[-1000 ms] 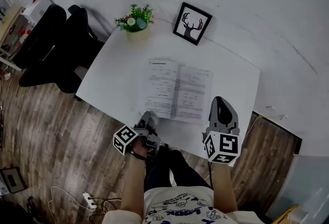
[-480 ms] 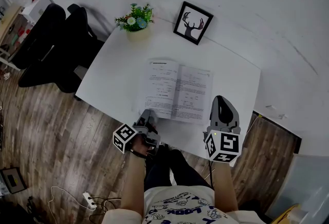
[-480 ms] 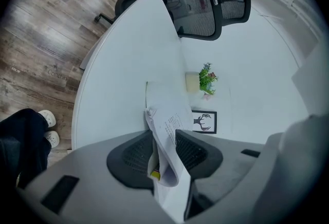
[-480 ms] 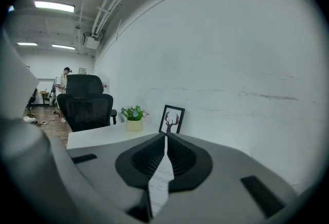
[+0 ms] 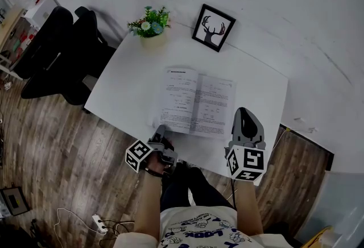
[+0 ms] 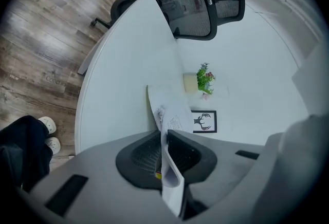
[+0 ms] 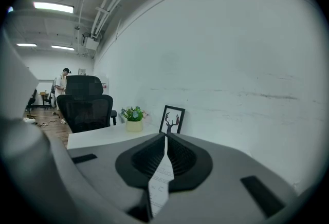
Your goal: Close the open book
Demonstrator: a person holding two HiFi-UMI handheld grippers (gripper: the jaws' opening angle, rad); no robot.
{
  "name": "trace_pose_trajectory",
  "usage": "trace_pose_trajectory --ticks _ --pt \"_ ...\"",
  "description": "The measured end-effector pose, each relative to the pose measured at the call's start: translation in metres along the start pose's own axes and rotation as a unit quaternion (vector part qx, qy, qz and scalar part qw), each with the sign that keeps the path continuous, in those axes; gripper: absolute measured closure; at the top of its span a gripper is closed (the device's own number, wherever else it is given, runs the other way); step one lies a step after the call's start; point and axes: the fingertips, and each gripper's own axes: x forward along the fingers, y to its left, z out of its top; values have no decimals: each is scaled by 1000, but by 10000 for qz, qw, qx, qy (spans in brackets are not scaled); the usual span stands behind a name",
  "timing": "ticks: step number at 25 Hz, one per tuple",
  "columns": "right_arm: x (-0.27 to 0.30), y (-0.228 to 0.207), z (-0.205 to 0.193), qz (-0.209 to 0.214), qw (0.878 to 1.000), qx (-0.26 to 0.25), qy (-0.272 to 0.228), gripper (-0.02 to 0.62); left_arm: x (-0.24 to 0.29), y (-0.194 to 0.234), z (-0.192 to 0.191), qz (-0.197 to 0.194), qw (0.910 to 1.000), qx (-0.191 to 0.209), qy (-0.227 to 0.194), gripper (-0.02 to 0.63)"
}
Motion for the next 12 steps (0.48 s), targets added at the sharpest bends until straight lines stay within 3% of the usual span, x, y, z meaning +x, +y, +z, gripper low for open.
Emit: trace_pose_trajectory --ticks 12 --pt "-2 1 5 -1 10000 44 -67 565 -7 -22 -2 -315 9981 528 86 572"
